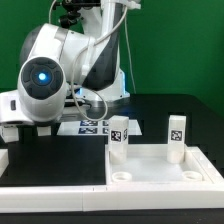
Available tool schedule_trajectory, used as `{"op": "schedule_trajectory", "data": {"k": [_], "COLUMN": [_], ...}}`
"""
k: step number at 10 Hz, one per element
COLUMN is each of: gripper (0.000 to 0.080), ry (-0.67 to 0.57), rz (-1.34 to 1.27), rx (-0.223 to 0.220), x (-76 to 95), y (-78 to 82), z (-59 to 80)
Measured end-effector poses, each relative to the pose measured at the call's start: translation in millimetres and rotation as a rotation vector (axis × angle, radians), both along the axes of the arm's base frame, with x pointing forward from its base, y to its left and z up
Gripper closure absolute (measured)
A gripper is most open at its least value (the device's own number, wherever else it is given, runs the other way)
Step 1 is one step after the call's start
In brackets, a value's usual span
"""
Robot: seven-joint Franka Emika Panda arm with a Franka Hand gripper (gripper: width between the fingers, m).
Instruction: Assemble square table
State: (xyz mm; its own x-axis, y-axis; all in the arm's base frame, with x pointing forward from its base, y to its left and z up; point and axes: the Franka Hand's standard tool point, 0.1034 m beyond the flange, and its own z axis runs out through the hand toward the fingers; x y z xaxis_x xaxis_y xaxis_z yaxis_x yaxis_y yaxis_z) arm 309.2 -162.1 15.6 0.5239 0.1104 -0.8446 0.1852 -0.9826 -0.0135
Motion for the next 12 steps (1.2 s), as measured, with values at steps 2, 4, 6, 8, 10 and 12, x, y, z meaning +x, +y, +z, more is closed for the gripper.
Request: {"op": "schedule_trajectory", "data": {"k": [2, 4, 6, 8, 10, 12], "gripper": [0.0514, 0.0514, 0.0514, 0.0513, 0.0512, 0.0512], "ry": [-0.003, -0.035, -0.114, -0.222, -0.366, -0.556], "rz": [0.013, 0.009, 0.020, 0.030, 0.054, 0.106], "rx": [0.029, 0.046, 0.056, 0.080, 0.096, 0.121], "x": [35.3, 68.9, 76.6, 79.3, 103.5, 167.3], "y": [8.4, 9.9, 7.0, 7.2, 20.6, 49.0], "z": [48.2, 92.5, 87.5, 89.1, 105.8, 160.9]}}
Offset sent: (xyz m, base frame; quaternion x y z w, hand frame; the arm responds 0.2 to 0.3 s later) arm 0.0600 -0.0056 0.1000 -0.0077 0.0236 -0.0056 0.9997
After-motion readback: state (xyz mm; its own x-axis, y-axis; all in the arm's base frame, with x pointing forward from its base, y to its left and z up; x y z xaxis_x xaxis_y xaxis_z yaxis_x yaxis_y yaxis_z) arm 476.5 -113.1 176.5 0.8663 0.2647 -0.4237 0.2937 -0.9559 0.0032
